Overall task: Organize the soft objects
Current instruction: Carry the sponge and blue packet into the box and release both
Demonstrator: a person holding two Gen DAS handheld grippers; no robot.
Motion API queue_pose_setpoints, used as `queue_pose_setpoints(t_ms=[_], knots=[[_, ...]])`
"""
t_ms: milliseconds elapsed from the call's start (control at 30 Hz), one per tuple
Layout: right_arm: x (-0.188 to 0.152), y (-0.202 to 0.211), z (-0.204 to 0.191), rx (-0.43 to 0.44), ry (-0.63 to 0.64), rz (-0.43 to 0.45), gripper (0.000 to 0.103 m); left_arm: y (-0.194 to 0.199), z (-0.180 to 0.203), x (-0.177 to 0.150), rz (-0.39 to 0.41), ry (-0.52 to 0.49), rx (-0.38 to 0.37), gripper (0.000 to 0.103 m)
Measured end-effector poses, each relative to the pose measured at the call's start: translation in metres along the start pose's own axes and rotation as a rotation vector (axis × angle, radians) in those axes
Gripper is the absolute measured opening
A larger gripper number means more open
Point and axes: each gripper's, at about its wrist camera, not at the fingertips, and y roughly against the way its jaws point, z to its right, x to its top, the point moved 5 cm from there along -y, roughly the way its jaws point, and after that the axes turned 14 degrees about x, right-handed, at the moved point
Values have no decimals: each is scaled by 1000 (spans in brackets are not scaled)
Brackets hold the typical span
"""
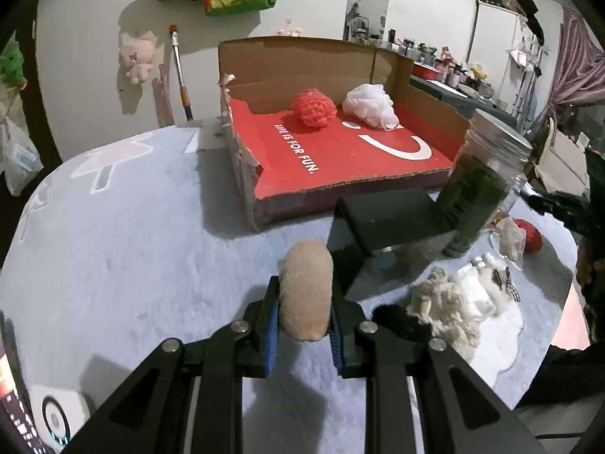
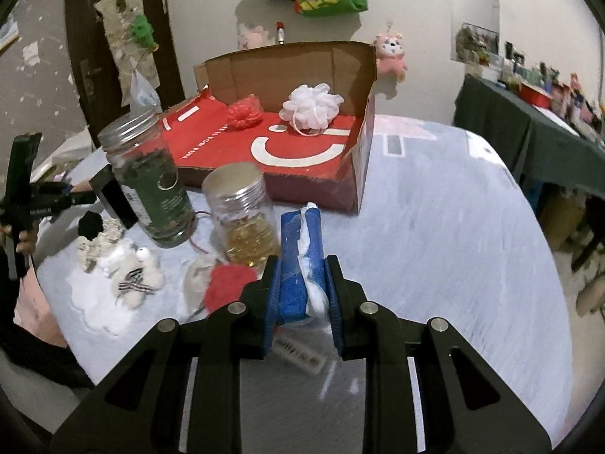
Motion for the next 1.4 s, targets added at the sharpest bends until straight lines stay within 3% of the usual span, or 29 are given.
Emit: queue_pose_setpoints(t_ms=[200, 500, 633, 1067, 1400], knots=[[23, -9, 11, 19, 67, -25, 22, -5, -5, 19, 18, -50, -13, 23], [77, -30, 8, 76, 117, -35, 22, -3, 1, 75, 67, -121, -24, 23], [99, -52, 9, 79, 87, -77, 22, -21, 11, 100, 25, -129, -9, 23], [137, -141, 29, -100, 36, -286, 22, -97, 33, 142, -157, -177, 104, 24], [139, -184, 41, -197, 37, -403, 22, -140, 37, 152, -250, -193, 184, 26]])
